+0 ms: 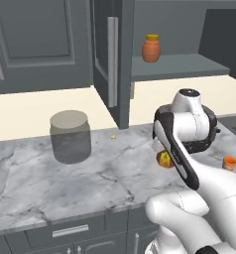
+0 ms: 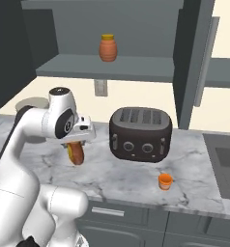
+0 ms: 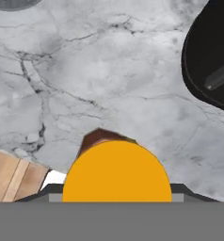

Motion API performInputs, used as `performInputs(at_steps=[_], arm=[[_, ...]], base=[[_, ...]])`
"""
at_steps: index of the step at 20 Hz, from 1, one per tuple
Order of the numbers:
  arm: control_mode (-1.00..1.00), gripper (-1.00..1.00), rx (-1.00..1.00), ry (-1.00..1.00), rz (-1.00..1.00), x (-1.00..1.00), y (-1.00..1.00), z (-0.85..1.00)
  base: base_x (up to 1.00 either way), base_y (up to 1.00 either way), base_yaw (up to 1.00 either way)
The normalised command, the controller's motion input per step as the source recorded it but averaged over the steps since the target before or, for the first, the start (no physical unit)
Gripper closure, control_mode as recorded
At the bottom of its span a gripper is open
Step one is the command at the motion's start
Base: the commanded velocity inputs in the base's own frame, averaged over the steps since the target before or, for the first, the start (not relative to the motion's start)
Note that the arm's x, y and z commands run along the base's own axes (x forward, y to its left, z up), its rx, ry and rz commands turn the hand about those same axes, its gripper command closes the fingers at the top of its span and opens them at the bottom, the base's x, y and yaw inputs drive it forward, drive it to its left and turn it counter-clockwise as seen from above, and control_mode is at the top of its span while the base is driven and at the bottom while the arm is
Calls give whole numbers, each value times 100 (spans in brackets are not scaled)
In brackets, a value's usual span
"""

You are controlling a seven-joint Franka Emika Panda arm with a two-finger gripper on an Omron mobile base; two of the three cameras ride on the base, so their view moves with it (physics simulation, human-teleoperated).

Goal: Pick the jam and honey bottle from the counter and place them in the cabinets closest to them.

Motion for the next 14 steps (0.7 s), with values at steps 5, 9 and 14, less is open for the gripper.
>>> performInputs(at_steps=[5,9,14], arm=[[-100,100,5,-8,-15,-29,-19,78],[-100,100,13,-14,-16,-26,-5,84],[-100,100,12,-17,-17,-21,0,87]], base=[[0,0,0],[0,0,0],[0,0,0]])
